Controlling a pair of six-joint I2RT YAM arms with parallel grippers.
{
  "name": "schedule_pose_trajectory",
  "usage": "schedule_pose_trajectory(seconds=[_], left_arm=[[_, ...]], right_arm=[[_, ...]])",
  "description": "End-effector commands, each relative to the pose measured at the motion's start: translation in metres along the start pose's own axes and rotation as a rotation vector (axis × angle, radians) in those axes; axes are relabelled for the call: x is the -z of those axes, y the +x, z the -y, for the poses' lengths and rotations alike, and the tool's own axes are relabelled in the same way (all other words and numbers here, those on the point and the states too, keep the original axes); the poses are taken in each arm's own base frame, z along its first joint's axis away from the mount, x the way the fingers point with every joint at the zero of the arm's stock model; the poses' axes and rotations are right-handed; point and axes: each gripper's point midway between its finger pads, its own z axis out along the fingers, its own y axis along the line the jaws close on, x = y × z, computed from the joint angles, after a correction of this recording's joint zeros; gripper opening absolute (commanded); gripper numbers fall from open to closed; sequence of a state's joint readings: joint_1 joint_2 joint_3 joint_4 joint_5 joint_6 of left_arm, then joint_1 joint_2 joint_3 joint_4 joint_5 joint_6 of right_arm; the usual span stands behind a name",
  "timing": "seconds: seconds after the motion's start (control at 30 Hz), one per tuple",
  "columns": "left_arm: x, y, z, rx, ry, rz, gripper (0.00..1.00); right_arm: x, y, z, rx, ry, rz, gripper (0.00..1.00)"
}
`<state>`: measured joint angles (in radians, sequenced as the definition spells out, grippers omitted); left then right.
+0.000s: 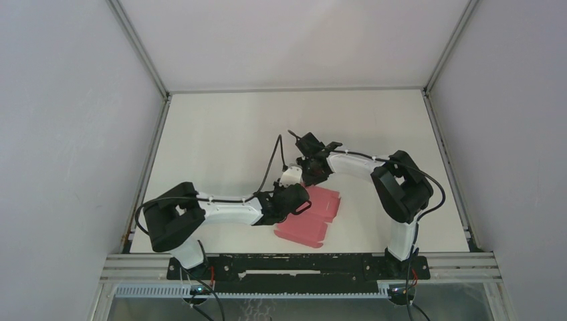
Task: Fold the paper box
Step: Fold the paper box at the center of the board.
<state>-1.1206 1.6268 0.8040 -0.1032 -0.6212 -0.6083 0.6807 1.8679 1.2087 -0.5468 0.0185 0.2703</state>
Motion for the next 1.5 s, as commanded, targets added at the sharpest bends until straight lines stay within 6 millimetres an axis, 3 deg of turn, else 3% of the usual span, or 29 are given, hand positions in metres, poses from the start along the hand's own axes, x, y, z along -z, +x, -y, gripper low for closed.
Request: schedule_pose_trajectory(seconds=[0.0, 0.23, 0.4, 0.7, 0.8, 0.97, 1.13, 1.47], left_arm=[[0.006, -0.012, -0.008, 0.081, -0.040, 0.055, 0.32], [0.008, -0.013, -0.013, 0.101, -0.055, 0.064, 0.32], [0.011, -0.013, -0.018, 0.107, -0.071, 0.069, 0.32], [0.018, -0.014, -0.041, 0.128, -0.115, 0.079, 0.32], [0.020, -0.014, -0.047, 0.151, -0.098, 0.076, 0.32], [0.026, -0.011, -0.050, 0.181, -0.056, 0.080, 0.32], [0.028, -0.003, -0.050, 0.209, -0.025, 0.075, 0.32], [0.023, 0.015, -0.050, 0.253, 0.003, 0.065, 0.24]], right_arm=[[0.026, -0.031, -0.005, -0.029, -0.045, 0.126, 0.52], [0.090, -0.052, 0.005, -0.094, -0.039, 0.272, 0.72], [0.115, -0.035, 0.012, -0.219, -0.085, 0.283, 0.72], [0.103, 0.066, 0.002, -0.446, -0.264, 0.220, 0.67], [0.097, 0.089, 0.004, -0.497, -0.257, 0.198, 0.66], [0.088, 0.108, 0.002, -0.574, -0.260, 0.189, 0.65], [0.076, 0.121, -0.005, -0.640, -0.296, 0.176, 0.58], [0.062, 0.130, -0.003, -0.707, -0.302, 0.182, 0.46]])
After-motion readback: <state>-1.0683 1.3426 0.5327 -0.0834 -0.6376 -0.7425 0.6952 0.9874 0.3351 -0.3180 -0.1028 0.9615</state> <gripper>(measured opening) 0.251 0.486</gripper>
